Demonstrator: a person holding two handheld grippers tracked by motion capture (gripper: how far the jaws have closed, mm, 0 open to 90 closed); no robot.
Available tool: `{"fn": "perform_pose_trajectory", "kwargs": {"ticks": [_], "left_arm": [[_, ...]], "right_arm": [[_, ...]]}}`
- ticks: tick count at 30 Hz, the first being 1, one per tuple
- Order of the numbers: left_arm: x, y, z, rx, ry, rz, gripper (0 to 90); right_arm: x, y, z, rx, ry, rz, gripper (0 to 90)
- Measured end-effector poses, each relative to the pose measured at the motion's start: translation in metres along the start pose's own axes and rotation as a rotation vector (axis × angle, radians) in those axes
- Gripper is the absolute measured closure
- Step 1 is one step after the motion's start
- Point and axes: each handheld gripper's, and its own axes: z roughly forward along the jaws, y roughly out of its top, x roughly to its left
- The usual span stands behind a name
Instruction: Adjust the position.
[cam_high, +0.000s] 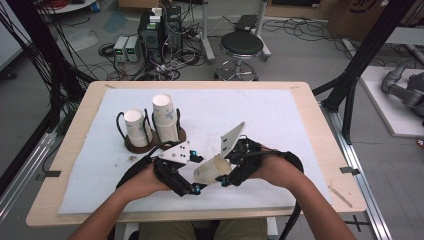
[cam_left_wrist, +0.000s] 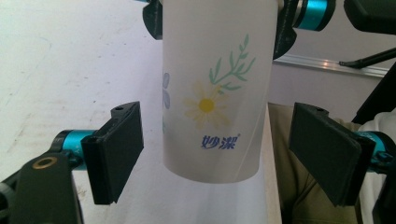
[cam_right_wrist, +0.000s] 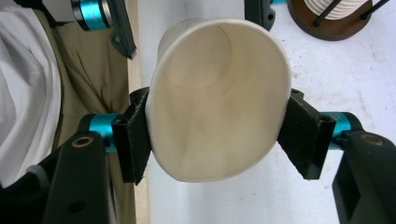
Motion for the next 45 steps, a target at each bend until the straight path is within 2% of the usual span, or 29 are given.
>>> {"fn": "perform_pose_trajectory", "kwargs": {"ticks": [7, 15, 22, 29, 37, 41, 43, 45], "left_arm": [[0.0, 0.0, 0.004, 0.019, -0.003, 0.004, 19.3], [0.0, 0.0, 0.006, 0.038, -0.012, 0.006, 23.0], [0.001, 0.0, 0.009, 0.057, -0.018, 0.001, 27.6], [0.001, 0.0, 0.012, 0.074, -0.034, 0.006, 35.8], [0.001, -0.001, 0.014, 0.072, -0.044, 0.0, 36.5], [0.002, -0.003, 0.015, 0.048, -0.053, -0.016, 36.1], [0.002, -0.005, 0.015, 0.025, -0.06, -0.032, 35.7], [0.003, -0.008, 0.015, 0.016, -0.048, -0.043, 35.7]], "right_arm": [[0.001, 0.013, 0.002, 0.073, 0.001, -0.023, 33.7], [0.002, 0.024, 0.007, 0.123, 0.007, -0.052, 33.6], [0.003, 0.028, 0.01, 0.147, 0.012, -0.056, 33.7], [0.005, 0.029, 0.013, 0.159, 0.015, -0.069, 33.7], [0.005, 0.029, 0.013, 0.158, 0.022, -0.072, 33.7], [0.004, 0.025, 0.012, 0.119, 0.027, -0.049, 31.1], [0.003, 0.023, 0.012, 0.078, 0.034, -0.03, 29.2], [0.001, 0.021, 0.011, 0.047, 0.033, -0.011, 25.7]]}}
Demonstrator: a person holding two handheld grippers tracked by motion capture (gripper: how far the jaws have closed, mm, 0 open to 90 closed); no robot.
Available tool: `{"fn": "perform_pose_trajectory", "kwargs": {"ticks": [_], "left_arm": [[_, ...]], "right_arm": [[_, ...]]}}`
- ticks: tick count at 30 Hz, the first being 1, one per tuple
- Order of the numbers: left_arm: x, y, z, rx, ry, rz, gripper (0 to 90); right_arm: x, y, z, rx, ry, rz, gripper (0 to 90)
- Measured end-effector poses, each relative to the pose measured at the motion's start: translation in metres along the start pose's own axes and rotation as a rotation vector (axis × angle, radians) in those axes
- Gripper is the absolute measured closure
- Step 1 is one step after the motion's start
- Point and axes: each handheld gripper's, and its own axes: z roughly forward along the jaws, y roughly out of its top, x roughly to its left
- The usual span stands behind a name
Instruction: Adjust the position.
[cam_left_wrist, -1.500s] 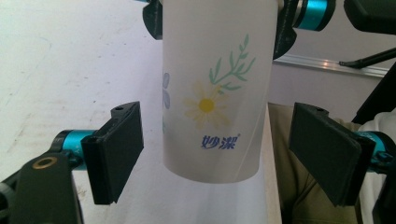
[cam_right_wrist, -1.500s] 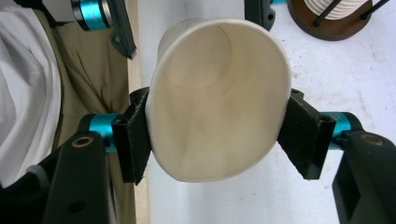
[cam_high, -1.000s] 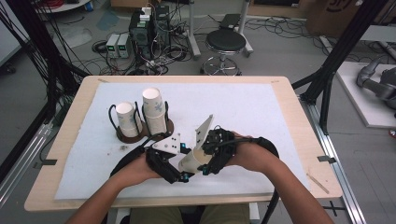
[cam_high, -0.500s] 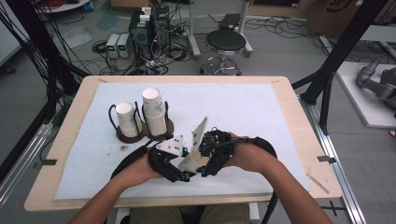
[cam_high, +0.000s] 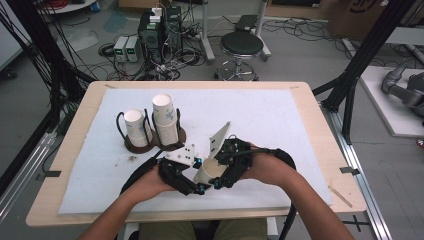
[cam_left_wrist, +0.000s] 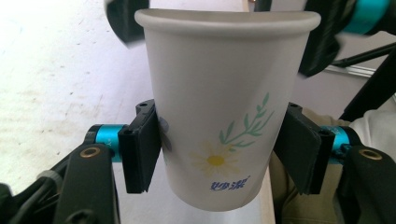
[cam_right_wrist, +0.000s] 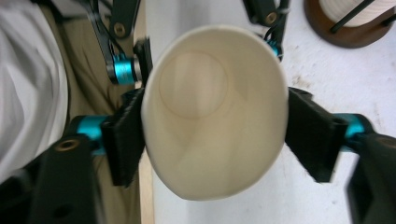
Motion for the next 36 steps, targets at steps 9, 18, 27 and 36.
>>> {"fn": "perform_pose_trajectory", "kwargs": {"ticks": [9, 18, 27, 36], "left_arm": [[0.007, -0.018, -0.002, -0.065, 0.044, -0.064, 35.1], [0.013, -0.036, -0.01, -0.169, 0.134, -0.124, 34.7], [0.021, -0.054, -0.025, -0.312, 0.235, -0.165, 34.2], [0.018, -0.054, -0.032, -0.376, 0.271, -0.138, 34.2]], "right_arm": [[-0.006, -0.025, -0.017, -0.242, -0.055, 0.122, 22.1], [-0.004, -0.071, -0.028, -0.443, -0.158, 0.263, 22.1], [0.003, -0.132, -0.027, -0.552, -0.343, 0.439, 22.0], [0.009, -0.169, -0.018, -0.62, -0.455, 0.551, 21.9]]}}
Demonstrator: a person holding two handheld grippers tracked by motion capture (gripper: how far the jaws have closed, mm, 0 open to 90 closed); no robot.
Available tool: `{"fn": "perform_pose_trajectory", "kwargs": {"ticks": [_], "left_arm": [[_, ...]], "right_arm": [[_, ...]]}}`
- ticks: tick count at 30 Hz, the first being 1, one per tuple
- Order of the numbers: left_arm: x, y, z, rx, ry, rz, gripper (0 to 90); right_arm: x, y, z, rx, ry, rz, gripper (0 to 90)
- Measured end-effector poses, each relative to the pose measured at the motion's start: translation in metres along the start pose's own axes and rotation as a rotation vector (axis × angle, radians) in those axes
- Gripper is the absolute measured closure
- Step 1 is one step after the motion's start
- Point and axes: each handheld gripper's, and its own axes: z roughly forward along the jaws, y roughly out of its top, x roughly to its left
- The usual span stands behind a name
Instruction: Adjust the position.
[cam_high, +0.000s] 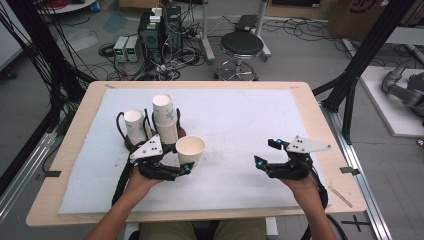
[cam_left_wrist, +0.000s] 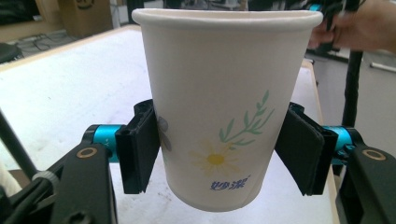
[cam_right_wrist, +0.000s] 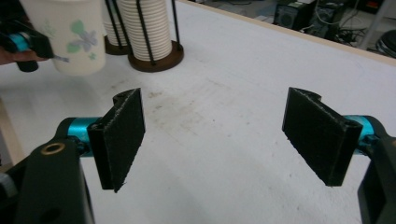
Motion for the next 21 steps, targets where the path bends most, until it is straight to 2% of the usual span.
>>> {"fn": "perform_pose_trajectory", "kwargs": {"ticks": [2, 4, 5, 12, 17, 21], "left_arm": [[0.001, 0.0, -0.003, -0.026, 0.015, 0.005, 34.2], [0.001, 0.0, -0.004, -0.034, 0.017, 0.003, 34.2], [0.001, 0.0, -0.006, -0.047, 0.03, 0.009, 33.9], [0.004, 0.0, -0.014, -0.098, 0.07, 0.007, 33.8], [0.003, 0.0, -0.02, -0.108, 0.086, 0.013, 33.7], [0.003, 0.0, -0.021, -0.114, 0.092, 0.012, 33.6]], "right_arm": [[-0.003, -0.008, 0.0, -0.008, -0.018, 0.027, 21.9], [-0.004, -0.012, 0.001, -0.008, -0.029, 0.033, 21.9], [-0.007, -0.018, 0.003, 0.012, -0.049, 0.047, 21.9], [-0.007, -0.019, -0.001, -0.007, -0.106, 0.022, 21.9], [-0.007, -0.021, -0.004, -0.031, -0.138, 0.016, 21.9], [-0.008, -0.021, -0.003, -0.025, -0.142, 0.015, 22.0]]}}
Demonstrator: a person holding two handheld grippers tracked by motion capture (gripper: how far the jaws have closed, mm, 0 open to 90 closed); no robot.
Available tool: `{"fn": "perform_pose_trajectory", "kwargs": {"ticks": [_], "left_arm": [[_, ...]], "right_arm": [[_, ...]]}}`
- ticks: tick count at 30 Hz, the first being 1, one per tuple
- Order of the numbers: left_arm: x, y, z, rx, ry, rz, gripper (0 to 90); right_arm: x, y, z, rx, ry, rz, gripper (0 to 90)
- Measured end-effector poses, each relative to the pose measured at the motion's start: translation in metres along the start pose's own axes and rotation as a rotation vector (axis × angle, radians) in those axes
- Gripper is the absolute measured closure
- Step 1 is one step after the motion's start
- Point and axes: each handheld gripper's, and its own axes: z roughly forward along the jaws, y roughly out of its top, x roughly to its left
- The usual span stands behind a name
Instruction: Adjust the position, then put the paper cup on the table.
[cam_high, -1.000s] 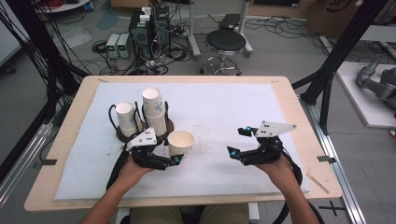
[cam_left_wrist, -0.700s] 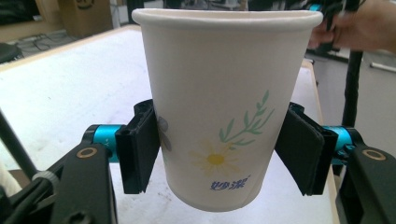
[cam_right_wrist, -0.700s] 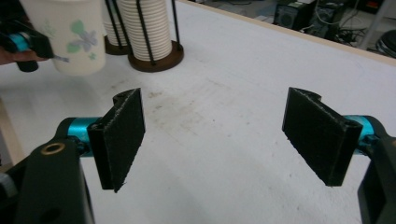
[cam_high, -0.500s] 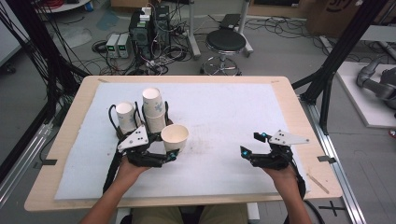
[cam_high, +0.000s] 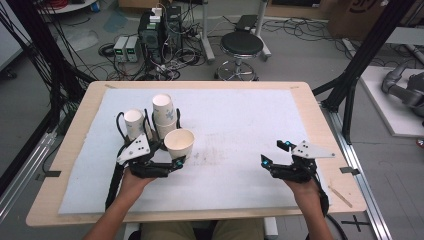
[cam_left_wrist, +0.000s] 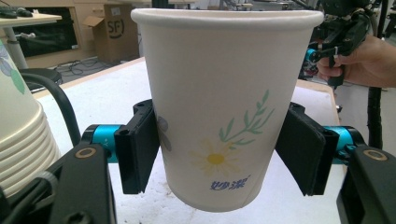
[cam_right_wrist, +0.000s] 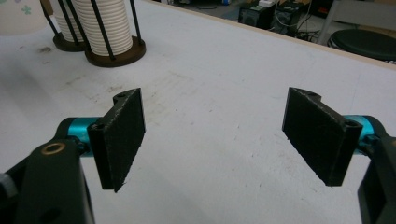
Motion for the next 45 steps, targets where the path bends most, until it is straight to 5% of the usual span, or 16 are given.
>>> {"fn": "perform_pose_trajectory", "kwargs": {"ticks": [17, 25, 32, 39, 45], "left_arm": [[0.002, 0.0, 0.011, -0.013, -0.002, -0.01, 33.3], [0.006, 0.005, 0.051, -0.051, 0.012, -0.04, 33.5], [0.008, -0.001, 0.092, -0.006, 0.032, -0.037, 33.9], [0.011, -0.006, 0.111, -0.008, 0.047, -0.074, 34.1], [0.011, -0.016, 0.128, 0.072, 0.064, -0.087, 34.0]], "right_arm": [[-0.004, -0.002, -0.003, -0.004, -0.016, 0.018, 22.0], [-0.009, -0.003, -0.01, -0.02, -0.033, 0.022, 22.0], [-0.014, -0.009, -0.013, -0.015, -0.04, 0.036, 22.0], [-0.015, -0.009, -0.015, -0.023, -0.038, 0.041, 22.0], [-0.014, -0.009, -0.014, -0.021, -0.033, 0.039, 22.0]]}}
